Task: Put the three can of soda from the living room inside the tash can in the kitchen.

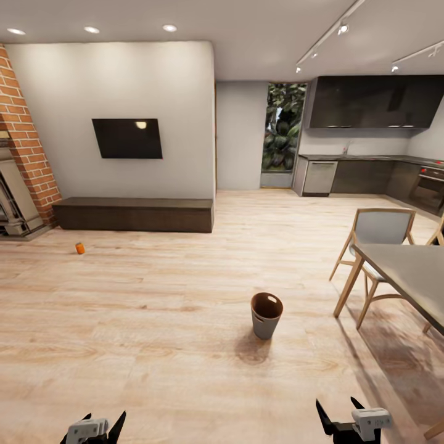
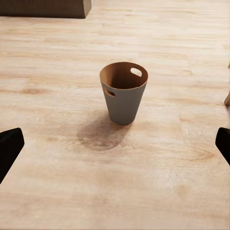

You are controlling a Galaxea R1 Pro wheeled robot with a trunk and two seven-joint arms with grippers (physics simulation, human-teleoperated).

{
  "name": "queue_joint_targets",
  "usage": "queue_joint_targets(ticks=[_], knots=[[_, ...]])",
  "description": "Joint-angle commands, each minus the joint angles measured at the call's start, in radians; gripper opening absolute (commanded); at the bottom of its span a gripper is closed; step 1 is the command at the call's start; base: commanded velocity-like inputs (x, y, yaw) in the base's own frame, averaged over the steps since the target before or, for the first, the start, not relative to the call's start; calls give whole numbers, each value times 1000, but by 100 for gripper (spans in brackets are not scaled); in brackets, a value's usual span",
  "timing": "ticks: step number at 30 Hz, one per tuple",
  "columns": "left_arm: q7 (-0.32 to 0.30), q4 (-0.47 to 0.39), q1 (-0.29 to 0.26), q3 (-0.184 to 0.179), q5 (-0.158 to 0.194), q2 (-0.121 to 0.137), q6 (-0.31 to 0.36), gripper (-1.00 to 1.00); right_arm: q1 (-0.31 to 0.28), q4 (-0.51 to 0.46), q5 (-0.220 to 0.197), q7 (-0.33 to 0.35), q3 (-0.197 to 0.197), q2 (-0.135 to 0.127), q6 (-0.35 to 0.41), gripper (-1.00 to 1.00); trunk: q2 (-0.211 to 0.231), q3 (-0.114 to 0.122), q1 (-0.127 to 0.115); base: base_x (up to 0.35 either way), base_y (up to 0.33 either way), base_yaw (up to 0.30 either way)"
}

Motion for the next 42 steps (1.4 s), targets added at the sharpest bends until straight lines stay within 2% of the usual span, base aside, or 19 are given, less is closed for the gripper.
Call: queue_joint_targets(ticks=[1,30,42], knots=[[0,0,0,0,0,0,0,100,0,0,0,0,0,0,0,100,0,0,0,314,-90,0],[0,1,0,1,0,1,0,100,0,8,2,0,3,0,0,100,0,0,0,277,-161,0],[0,1,0,2,0,3,0,100,0,13,3,1,3,0,0,100,0,0,0,312,-28,0]])
